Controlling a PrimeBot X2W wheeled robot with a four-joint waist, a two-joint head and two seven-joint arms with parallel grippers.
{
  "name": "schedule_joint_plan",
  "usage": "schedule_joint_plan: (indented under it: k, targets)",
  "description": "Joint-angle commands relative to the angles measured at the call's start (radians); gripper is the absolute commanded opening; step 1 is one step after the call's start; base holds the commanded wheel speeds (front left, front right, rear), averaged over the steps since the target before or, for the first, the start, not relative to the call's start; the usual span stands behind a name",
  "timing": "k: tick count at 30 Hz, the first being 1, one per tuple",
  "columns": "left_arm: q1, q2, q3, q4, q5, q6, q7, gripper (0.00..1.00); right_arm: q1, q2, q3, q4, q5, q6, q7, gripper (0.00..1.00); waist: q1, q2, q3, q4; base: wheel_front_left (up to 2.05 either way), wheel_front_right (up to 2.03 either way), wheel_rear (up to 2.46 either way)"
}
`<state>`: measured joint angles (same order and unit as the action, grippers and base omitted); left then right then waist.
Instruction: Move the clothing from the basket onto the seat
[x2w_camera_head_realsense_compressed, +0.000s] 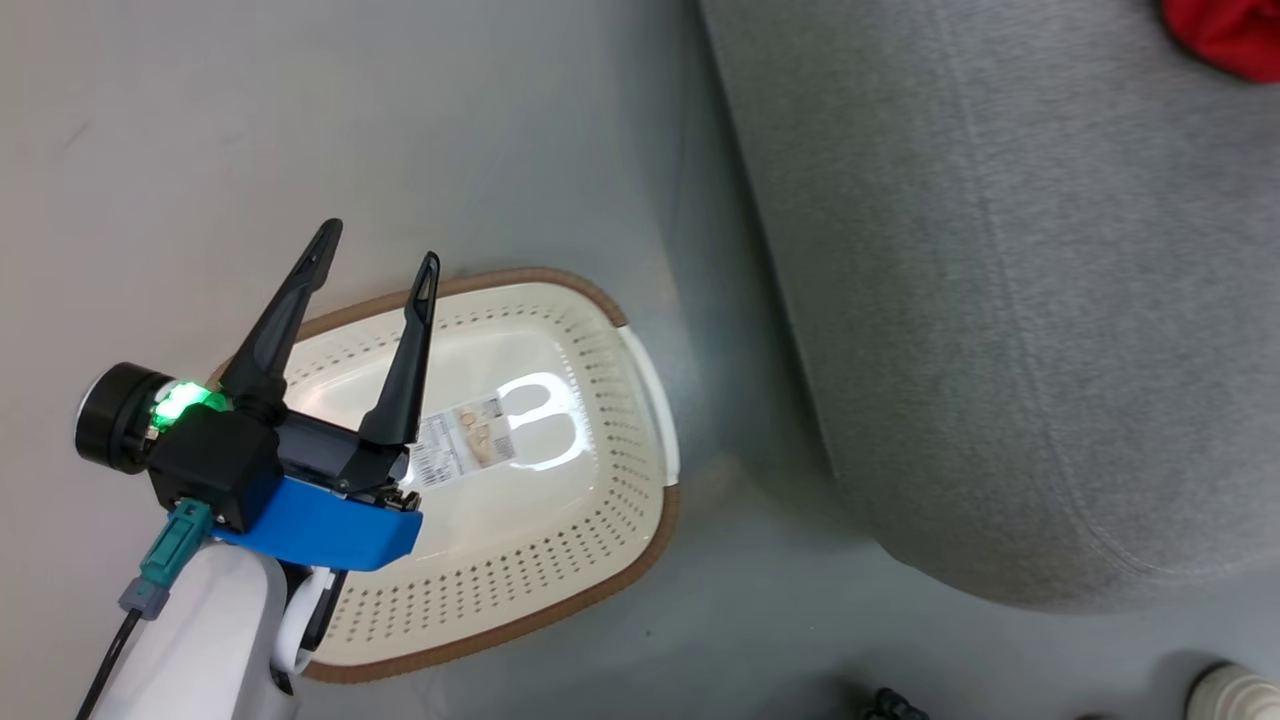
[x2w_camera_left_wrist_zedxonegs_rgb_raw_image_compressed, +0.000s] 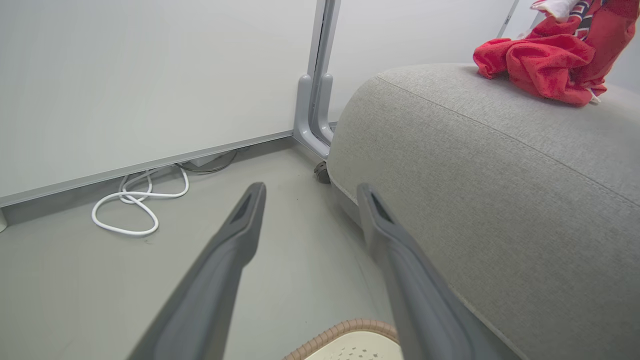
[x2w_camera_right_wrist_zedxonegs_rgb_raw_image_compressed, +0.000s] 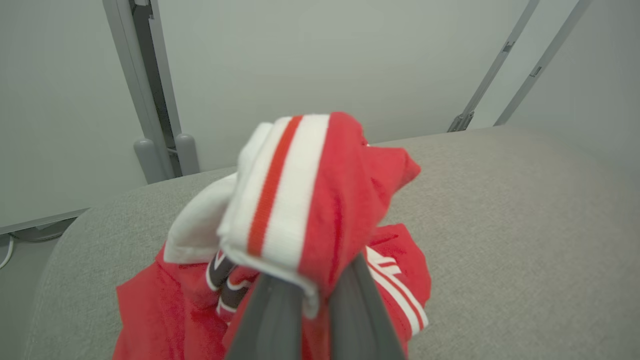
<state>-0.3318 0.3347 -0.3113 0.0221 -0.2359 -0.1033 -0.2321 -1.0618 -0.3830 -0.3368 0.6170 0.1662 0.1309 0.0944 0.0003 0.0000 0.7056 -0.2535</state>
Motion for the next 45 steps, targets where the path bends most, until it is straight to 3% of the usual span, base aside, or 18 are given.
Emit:
schedule_joint_plan:
  k: [1,2,3,9,15,21,31,36,45]
  targets:
    - [-0.02,-0.003,-0.004,0.0,0.0,0.001,-0.007,1.0,0.007,-0.006,-0.013,0.008,-0.006,0.0,-0.011,0.0,-0.0003,0.0,0.018,0.024,0.0,0.0,0.0]
    - [-0.022,-0.006,-0.004,0.003,-0.002,0.002,-0.008,1.0,0.015,-0.003,-0.018,0.028,-0.021,0.0,-0.013,0.4,-0.0003,0.0,0.015,0.029,0.0,0.0,0.0]
    - [-0.022,-0.008,-0.004,0.007,-0.004,0.003,-0.011,1.0,0.021,0.004,-0.028,0.05,-0.028,0.0,-0.014,1.0,-0.0003,0.0,0.011,0.033,0.0,0.0,0.0]
    - [-0.01,-0.038,-0.006,0.043,-0.018,0.007,-0.027,1.0,0.069,-0.002,-0.009,0.101,-0.068,0.0,-0.047,1.0,-0.0003,0.0,-0.06,0.067,0.0,0.0,0.0]
    - [0.049,-0.108,0.014,0.14,-0.067,0.0,-0.034,1.0,0.237,-0.021,0.048,0.058,-0.066,0.0,-0.085,1.0,-0.0003,0.0,-0.244,0.11,0.0,0.0,0.0]
    - [0.16,-0.167,0.088,0.183,-0.089,-0.005,-0.034,1.0,0.457,0.048,0.105,-0.077,-0.033,0.0,-0.113,1.0,-0.0003,0.0,-0.421,0.134,0.0,0.0,0.0]
    - [0.31,-0.216,0.209,0.252,-0.068,-0.012,-0.034,1.0,0.845,0.219,0.253,-0.39,-0.044,0.0,-0.186,1.0,-0.0003,0.0,-0.615,0.209,0.0,0.0,0.0]
    - [0.343,-0.232,0.246,0.279,-0.053,-0.007,-0.034,1.0,0.967,0.282,0.266,-0.454,-0.069,0.0,-0.192,1.0,-0.0003,0.0,-0.68,0.259,0.0,0.0,0.0]
    - [0.387,-0.253,0.271,0.296,-0.038,-0.011,-0.034,1.0,1.072,0.326,0.321,-0.476,-0.115,0.0,-0.181,1.0,-0.0003,0.0,-0.724,0.308,0.0,0.0,0.0]
